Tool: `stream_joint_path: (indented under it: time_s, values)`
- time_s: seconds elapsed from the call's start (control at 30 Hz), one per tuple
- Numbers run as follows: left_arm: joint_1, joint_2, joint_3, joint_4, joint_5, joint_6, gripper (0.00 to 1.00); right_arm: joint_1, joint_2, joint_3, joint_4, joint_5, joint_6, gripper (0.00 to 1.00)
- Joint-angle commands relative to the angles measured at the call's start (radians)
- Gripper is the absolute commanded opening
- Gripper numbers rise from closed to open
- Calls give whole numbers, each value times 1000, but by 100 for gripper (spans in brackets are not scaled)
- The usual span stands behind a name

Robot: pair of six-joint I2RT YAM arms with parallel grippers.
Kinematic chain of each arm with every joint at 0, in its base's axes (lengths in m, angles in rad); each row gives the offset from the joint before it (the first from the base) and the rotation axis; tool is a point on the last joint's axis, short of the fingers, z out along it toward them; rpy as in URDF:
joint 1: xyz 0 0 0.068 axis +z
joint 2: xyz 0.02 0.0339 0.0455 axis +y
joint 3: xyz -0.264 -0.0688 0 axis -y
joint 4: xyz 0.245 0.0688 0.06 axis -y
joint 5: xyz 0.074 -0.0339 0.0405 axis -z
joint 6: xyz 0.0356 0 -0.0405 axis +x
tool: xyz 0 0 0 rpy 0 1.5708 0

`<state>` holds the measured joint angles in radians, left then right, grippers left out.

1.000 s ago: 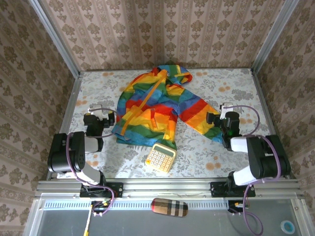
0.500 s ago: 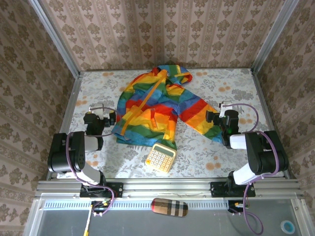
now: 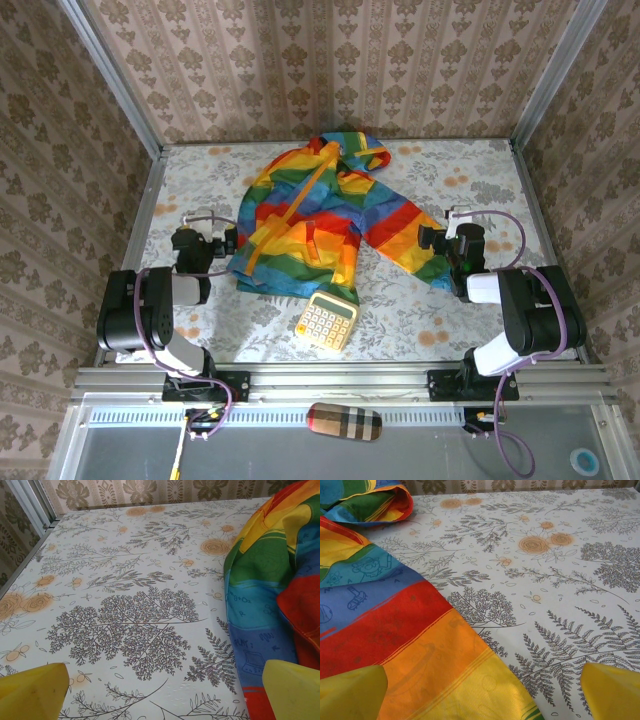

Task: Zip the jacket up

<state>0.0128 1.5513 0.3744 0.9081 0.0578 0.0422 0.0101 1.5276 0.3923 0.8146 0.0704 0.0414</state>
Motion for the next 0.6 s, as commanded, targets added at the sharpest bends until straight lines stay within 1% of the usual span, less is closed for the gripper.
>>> stream_joint_path:
  time_s: [0.0,0.57]
  values:
    - [-2,1,21,-4,17,17,100,-1,0,16,34,0,1,100]
    - [-3,1,22,-5,19,18,100,8,2,17,34,6,-8,100]
